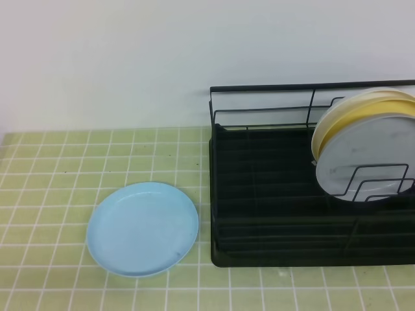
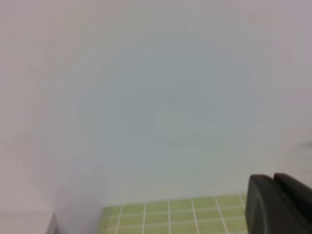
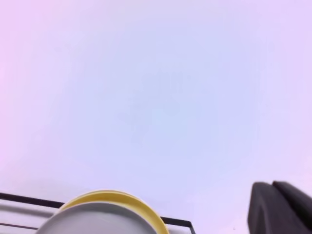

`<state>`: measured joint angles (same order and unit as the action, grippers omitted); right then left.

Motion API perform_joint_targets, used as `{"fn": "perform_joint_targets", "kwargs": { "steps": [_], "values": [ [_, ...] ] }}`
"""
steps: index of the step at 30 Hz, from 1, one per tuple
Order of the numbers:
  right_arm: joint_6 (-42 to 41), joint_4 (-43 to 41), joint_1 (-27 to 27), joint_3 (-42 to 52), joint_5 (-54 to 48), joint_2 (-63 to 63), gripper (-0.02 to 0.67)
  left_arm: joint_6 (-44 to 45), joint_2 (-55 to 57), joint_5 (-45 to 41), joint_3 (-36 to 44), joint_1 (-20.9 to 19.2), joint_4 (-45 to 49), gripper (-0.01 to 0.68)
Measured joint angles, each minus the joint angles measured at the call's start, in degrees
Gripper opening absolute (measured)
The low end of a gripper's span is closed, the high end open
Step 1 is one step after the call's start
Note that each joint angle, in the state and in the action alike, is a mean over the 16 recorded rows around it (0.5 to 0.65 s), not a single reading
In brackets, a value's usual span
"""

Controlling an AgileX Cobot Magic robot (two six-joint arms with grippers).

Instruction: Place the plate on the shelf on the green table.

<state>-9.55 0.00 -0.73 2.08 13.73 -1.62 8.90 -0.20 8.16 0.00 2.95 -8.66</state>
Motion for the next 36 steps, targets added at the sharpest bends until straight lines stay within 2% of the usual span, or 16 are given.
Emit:
{"fn": "perform_joint_targets", "kwargs": {
  "steps": [11, 21, 28, 36],
  "values": [
    [0.3, 0.0, 0.0, 0.0, 3.4, 0.0, -0.002, -5.0, 0.0, 8.7, 0.0, 0.0, 0.6, -0.002],
    [1.7, 1.9, 0.0, -0.8, 3.1, 0.0, -0.002, -17.3, 0.0, 10.1, -2.0, 0.0, 11.2, -0.002],
    [3.6, 2.9, 0.0, -5.1, -3.9, 0.1, -0.001, -21.7, 0.0, 6.8, -6.0, 0.0, 22.7, -0.002],
    [2.7, 2.6, 0.0, -14.2, -18.9, 3.1, -0.001, -23.3, 0.0, 2.1, -9.1, 0.0, 29.8, -0.002]
  ]
}}
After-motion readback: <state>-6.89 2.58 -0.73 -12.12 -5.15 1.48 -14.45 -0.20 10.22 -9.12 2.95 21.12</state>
